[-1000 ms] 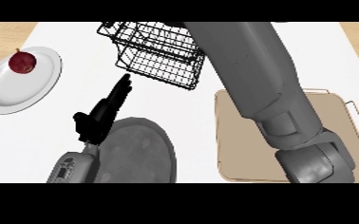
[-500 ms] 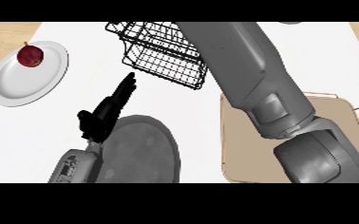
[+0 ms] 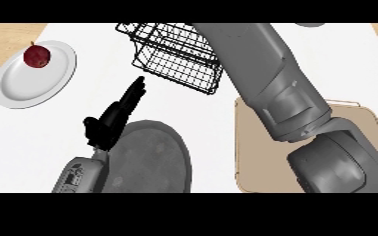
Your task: Pick the lemon from the tray and place it in the tiered basket
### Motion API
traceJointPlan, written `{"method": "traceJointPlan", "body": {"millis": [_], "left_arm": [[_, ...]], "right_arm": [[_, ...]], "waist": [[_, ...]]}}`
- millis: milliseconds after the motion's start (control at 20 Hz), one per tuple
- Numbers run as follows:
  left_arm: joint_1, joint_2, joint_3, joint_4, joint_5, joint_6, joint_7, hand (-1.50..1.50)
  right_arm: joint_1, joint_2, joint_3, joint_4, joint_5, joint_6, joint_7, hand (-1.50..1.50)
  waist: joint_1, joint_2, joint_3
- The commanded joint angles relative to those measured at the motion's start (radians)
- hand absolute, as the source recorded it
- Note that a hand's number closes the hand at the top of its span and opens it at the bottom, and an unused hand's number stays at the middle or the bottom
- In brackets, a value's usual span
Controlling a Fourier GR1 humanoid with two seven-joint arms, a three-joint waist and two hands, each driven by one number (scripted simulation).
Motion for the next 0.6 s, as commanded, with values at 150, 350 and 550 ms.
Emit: {"method": "traceJointPlan", "body": {"millis": [150,350,550], "left_arm": [[-0.024,0.002,0.012,0.05,-0.006,-0.006,-0.023,0.0],[-0.015,0.009,0.032,0.042,0.007,-0.004,-0.017,0.0],[0.028,0.021,0.048,0.04,-0.001,0.012,-0.052,0.0]], "right_arm": [[-0.051,0.0,-0.066,0.058,-0.162,-0.094,-0.034,-1.5],[-0.05,0.0,-0.025,0.066,-0.134,-0.246,-0.08,-1.5],[-0.041,-0.051,0.018,0.067,-0.017,-0.401,-0.05,-1.5]], "waist": [[-0.01,0.001,-0.001],[-0.033,-0.01,0.0],[-0.078,-0.015,0.0]]}}
